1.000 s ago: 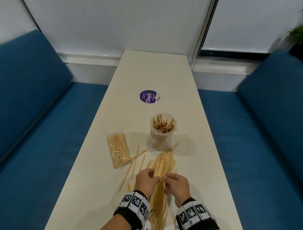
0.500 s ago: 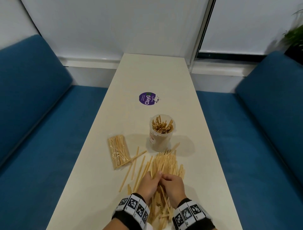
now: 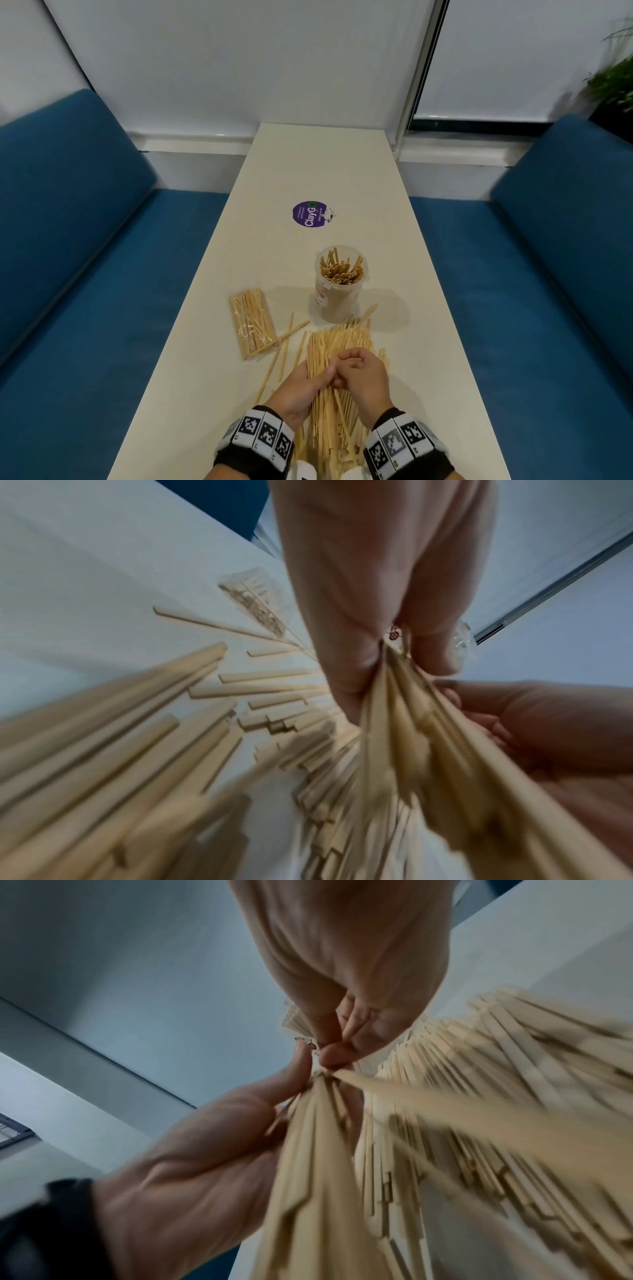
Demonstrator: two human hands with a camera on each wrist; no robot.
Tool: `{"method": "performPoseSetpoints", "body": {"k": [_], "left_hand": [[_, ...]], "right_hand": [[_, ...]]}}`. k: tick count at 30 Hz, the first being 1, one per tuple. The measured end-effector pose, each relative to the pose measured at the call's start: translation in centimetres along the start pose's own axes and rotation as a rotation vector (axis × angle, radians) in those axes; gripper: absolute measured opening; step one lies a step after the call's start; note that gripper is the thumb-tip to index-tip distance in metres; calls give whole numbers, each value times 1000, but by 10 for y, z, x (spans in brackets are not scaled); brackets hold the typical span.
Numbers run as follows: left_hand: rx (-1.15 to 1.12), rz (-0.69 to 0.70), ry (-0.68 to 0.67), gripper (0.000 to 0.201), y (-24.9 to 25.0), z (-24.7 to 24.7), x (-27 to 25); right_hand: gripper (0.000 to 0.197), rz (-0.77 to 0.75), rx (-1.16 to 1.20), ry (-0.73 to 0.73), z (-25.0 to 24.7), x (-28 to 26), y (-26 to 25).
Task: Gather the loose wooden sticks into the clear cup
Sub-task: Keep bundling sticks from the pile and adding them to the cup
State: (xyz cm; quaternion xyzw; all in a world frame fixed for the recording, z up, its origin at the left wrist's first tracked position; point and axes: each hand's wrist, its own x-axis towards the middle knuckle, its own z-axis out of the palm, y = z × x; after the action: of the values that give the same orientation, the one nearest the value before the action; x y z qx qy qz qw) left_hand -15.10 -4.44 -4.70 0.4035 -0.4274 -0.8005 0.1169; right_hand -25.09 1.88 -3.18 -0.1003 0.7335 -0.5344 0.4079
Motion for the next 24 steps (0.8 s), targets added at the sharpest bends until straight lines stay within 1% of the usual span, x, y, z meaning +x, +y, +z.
{"method": "performPoseSetpoints", "body": {"k": [3, 5, 9, 11, 12, 14, 16, 18, 20, 24], "left_hand": [[15, 18, -21, 25, 0, -5, -1], [21, 34, 0, 27, 1, -5, -1], [91, 77, 141, 29, 0, -3, -1], [102, 126, 213, 32, 6, 0, -3], [117, 168, 248, 33, 12, 1, -5], [170, 289, 318, 36, 26, 6, -11], [202, 425, 391, 42, 42, 14, -19], [233, 552, 447, 38, 56, 26, -30], [242, 660, 474, 32, 65, 38, -40], [252, 803, 524, 26, 72, 51, -54]], "right_hand": [[13, 11, 51, -44, -1, -2, -4], [12, 1, 84, -72, -1, -6, -7], [1, -40, 116, -76, -4, -14, -11], [6, 3, 49, -40, -8, -17, -7], [9, 65, 11, -24, -10, -17, -6], [23, 268, -10, -53, -15, -21, -8], [37, 489, 91, -147, -17, -26, -15], [43, 612, 242, -206, -17, -28, -23], [43, 631, 347, -255, -12, -33, -36], [35, 551, 464, -281, 0, -50, -61]]}}
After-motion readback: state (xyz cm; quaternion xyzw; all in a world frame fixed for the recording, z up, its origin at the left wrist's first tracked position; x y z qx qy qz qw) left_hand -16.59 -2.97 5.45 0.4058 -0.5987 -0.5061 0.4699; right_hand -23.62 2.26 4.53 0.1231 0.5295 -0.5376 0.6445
